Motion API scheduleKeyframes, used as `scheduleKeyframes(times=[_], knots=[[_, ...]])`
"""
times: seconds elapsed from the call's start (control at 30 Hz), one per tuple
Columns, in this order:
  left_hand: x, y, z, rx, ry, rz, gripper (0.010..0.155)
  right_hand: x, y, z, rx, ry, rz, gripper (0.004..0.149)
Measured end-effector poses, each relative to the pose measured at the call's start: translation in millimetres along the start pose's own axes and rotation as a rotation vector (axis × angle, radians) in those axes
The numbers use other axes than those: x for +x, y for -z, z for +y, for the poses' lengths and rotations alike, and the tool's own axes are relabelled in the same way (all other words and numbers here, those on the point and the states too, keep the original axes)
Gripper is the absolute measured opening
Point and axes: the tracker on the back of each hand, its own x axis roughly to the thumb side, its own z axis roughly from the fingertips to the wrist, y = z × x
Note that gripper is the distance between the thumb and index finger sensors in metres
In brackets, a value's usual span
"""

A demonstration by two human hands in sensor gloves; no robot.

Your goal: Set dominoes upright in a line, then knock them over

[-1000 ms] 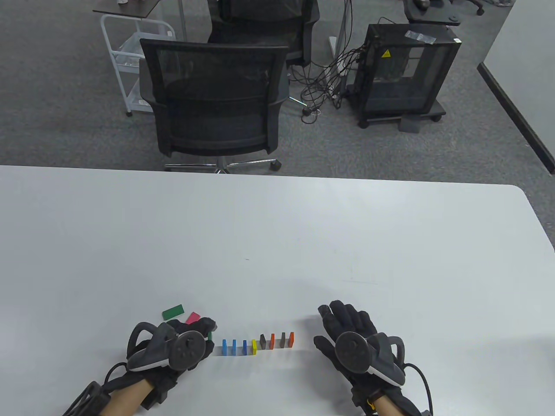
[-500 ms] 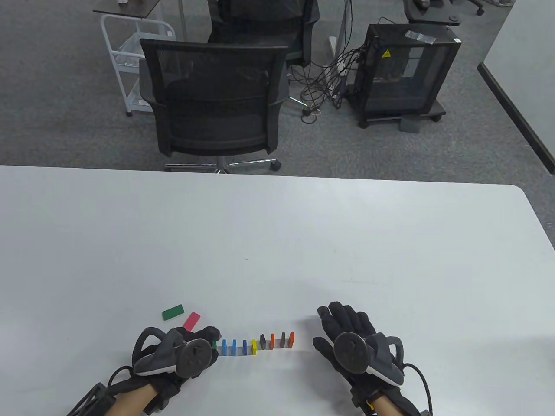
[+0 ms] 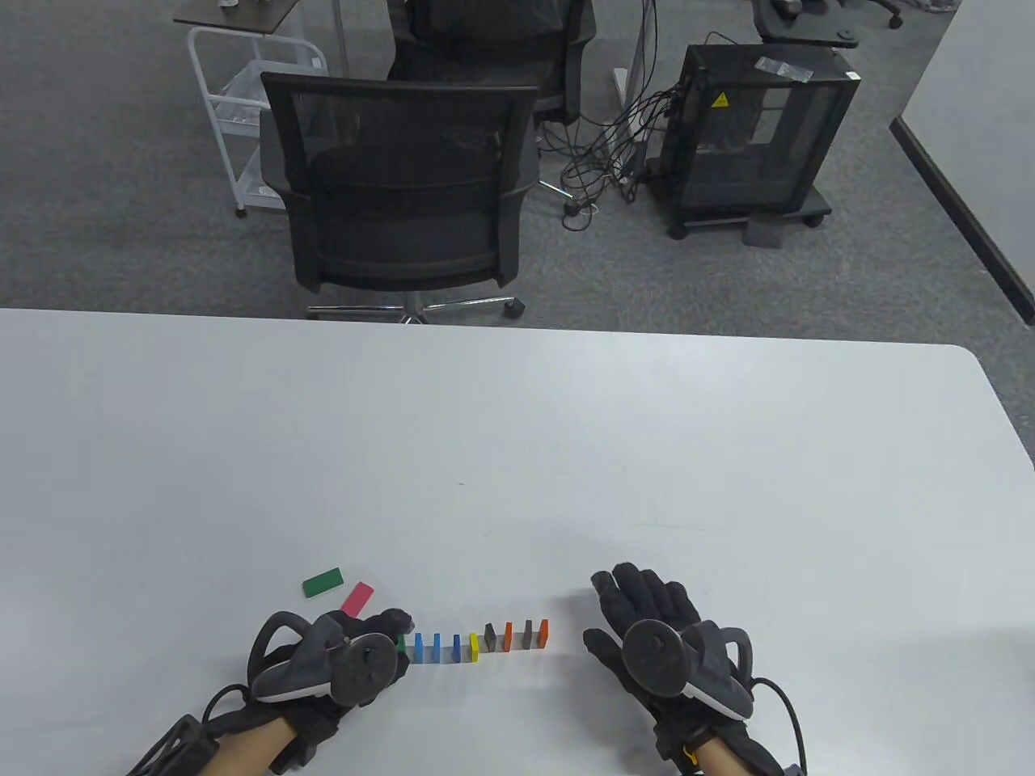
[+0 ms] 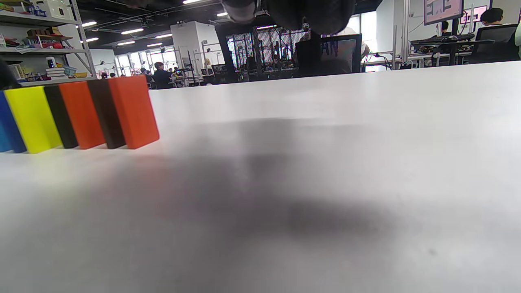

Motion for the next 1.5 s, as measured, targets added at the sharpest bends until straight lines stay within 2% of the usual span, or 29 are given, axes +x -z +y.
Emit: scheduleKeyframes(times=[0.3,0.43,0.6,0.77,0.97,1.13,1.3,1.5], knots=[[-1,-1,1,-0.033,-0.019,-0.004,0.065,0,0,0,0.001,-0.001,0.000,0.070],[-7,-7,11,-0.022,-0.030,0.018,0.065,0,0,0,0.001,-0.001,0.000,0.071],[-32,-16,31,0.054,-0.057,0.155,0.058,0,1,2,0.008,-0.003,0.004,0.071],[-63,-9,38,0.048,-0.048,0.289,0.055,-1,1,2,0.010,0.000,0.005,0.070],[-86,13,27,-0.093,-0.007,0.376,0.054,-1,1,2,0.010,0.001,0.005,0.070],[-89,27,14,-0.198,-0.008,0.373,0.055,-1,1,2,0.010,0.002,0.005,0.070],[-87,34,7,-0.232,0.026,0.367,0.056,-1,1,2,0.012,0.003,0.007,0.070],[-79,40,1,-0.219,0.143,0.357,0.056,-1,1,3,0.019,0.002,0.008,0.070]])
